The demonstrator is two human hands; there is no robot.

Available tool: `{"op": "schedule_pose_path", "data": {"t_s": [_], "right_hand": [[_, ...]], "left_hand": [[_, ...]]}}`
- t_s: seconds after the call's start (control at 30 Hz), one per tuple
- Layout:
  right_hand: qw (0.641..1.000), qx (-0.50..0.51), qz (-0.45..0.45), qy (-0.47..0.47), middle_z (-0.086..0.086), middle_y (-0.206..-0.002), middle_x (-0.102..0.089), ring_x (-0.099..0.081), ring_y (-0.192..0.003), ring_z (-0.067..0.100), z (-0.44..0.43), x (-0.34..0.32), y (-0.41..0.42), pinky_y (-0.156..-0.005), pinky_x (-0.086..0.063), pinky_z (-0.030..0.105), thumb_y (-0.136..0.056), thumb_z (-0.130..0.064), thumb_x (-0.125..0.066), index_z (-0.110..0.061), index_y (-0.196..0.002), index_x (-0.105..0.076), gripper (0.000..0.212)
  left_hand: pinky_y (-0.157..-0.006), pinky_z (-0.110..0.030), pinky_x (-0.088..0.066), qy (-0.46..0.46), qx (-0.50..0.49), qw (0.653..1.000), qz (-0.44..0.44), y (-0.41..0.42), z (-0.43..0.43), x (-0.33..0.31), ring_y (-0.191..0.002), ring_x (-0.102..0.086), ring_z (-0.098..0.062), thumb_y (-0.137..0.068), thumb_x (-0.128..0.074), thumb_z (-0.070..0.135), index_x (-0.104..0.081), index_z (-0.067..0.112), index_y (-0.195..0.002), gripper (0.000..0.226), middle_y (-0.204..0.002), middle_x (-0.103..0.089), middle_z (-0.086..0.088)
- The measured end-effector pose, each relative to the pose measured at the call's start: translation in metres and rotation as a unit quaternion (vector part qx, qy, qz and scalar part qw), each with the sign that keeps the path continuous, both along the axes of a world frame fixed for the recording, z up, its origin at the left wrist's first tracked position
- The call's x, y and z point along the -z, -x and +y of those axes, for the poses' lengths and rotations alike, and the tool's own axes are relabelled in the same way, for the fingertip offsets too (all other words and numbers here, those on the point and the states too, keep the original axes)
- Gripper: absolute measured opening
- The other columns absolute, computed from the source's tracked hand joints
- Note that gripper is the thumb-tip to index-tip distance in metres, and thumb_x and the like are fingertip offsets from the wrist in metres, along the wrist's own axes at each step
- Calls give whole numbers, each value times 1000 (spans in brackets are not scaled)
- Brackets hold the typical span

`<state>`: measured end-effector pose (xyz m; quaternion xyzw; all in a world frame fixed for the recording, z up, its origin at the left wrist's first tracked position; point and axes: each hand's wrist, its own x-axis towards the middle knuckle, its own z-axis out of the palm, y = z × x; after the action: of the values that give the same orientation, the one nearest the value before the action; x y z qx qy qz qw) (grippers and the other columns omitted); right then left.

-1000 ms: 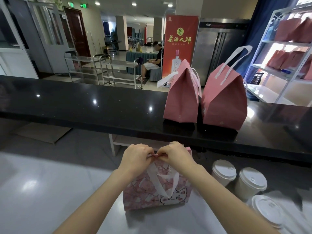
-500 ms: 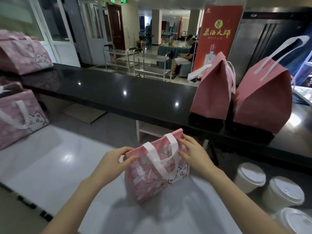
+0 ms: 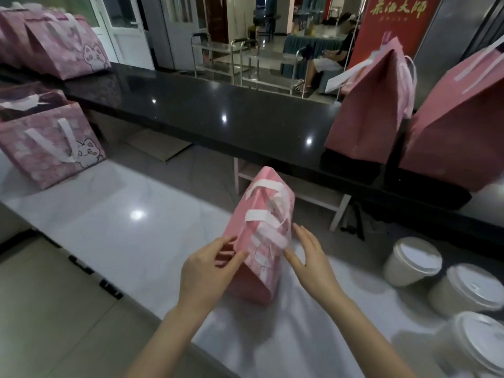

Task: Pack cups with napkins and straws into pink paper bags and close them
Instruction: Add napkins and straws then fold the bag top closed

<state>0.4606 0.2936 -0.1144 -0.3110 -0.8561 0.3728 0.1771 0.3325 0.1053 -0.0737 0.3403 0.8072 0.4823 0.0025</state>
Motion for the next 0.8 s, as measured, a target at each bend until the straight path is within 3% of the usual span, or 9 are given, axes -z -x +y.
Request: {"op": "schedule_pose_path", "data": {"t_s": [0.1,0.2,0.3,0.37,0.43,0.53,0.6,0.8], "right_hand": [[996,-2,41,76,-15,-148,-32,-30,-139,8,-26,8,-18,-114,-32,39,-91,-46,-55,-39,-143,-33,57],[986,-20,57,156,-35,-139,-30,-32,-135,2,-50,16,-30,-106,-41,38,-80,-66,-55,-60,-135,-30,60],[978,-7,83,189,-36,-142,-27,-33,-136,2,-69,29,-29,-104,-43,38,-74,-62,-69,-64,-137,-21,80],[981,21,99,166,-28,-146,-28,-34,-136,4,-79,38,-21,-107,-41,43,-73,-44,-79,-53,-144,-17,95],[982,58,110,143,-19,-147,-34,-37,-135,4,-90,43,-7,-109,-39,41,-73,-37,-81,-44,-148,-18,98],[969,139,130,156,-17,-143,-43,-43,-130,2,-111,39,16,-108,-39,38,-73,-46,-69,-41,-144,-28,82],[957,189,137,170,-18,-136,-50,-49,-124,3,-126,36,29,-106,-41,35,-67,-58,-56,-42,-139,-37,77],[960,209,137,127,-23,-128,-54,-52,-115,-4,-179,23,57,-93,-45,21,-62,-53,-57,-47,-138,-37,79]], "left_hand": [[-84,-13,-47,-35,86,996,-9,-1,-11,8,-91,-65,-1,-76,-73,45,-69,30,-112,39,-99,-69,18],[-101,-11,-34,15,105,994,-14,11,-21,32,-120,-49,1,-71,-76,48,-56,41,-125,58,-126,-54,16],[-112,-26,-30,82,114,986,-92,23,-27,58,-136,-32,-4,-64,-85,40,-35,44,-141,92,-146,-34,10],[-111,-39,-36,67,144,975,-157,26,-27,68,-136,-37,-11,-60,-85,47,-28,40,-146,103,-147,-36,8],[-106,-43,-43,46,175,966,-188,27,-26,75,-130,-47,-12,-58,-84,50,-27,40,-147,106,-144,-43,7],[-103,-35,-45,32,190,963,-187,32,-30,77,-127,-49,-5,-62,-80,45,-22,57,-141,99,-143,-46,12],[-101,-29,-45,18,199,962,-187,41,-39,76,-126,-49,-1,-63,-78,42,-21,59,-142,99,-143,-46,17],[-100,-31,-46,7,233,963,-137,76,-78,62,-122,-53,-3,-69,-73,13,-38,29,-144,85,-134,-56,13]]}}
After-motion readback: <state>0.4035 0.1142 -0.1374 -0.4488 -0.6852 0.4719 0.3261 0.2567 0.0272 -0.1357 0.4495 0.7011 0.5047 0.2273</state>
